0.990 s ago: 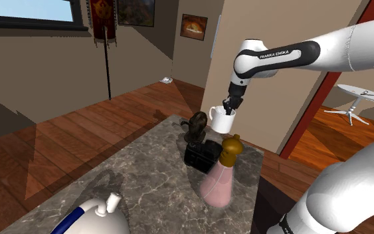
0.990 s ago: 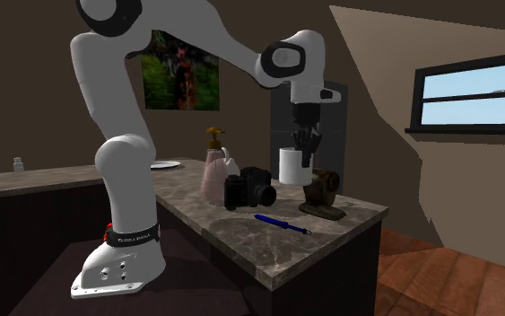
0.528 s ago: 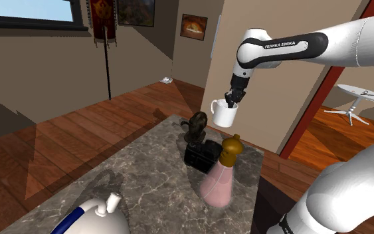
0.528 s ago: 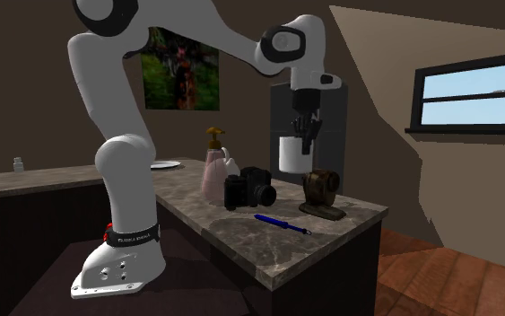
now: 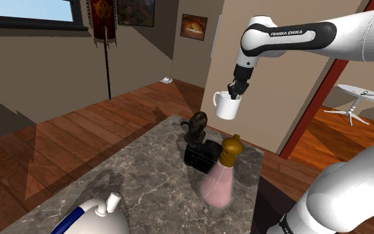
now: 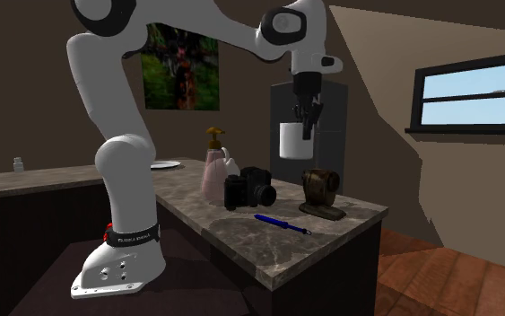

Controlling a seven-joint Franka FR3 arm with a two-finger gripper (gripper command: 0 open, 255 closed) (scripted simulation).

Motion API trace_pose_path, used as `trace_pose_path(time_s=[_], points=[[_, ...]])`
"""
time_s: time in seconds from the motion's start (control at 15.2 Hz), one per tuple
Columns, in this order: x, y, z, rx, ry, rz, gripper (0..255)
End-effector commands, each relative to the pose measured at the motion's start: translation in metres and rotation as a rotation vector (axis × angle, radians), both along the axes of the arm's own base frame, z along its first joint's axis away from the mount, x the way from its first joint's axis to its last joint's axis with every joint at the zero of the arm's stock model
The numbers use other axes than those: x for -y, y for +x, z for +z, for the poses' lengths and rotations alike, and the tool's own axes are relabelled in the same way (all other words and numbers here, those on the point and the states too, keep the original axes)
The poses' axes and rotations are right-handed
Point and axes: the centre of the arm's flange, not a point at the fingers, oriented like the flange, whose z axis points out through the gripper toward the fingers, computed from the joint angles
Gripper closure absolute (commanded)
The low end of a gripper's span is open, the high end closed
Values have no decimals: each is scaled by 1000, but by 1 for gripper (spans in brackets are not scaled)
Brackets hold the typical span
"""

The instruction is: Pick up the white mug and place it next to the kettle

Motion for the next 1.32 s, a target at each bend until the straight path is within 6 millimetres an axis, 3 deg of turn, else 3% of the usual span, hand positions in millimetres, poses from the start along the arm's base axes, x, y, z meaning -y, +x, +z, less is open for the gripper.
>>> trace_pose_path(time_s=[0.0, 0.53, 1.25], points=[[-1, 0, 12, 0, 0, 0, 255], [-1, 0, 51, 0, 0, 0, 255], [-138, -49, 52, 0, 0, 0, 255]])
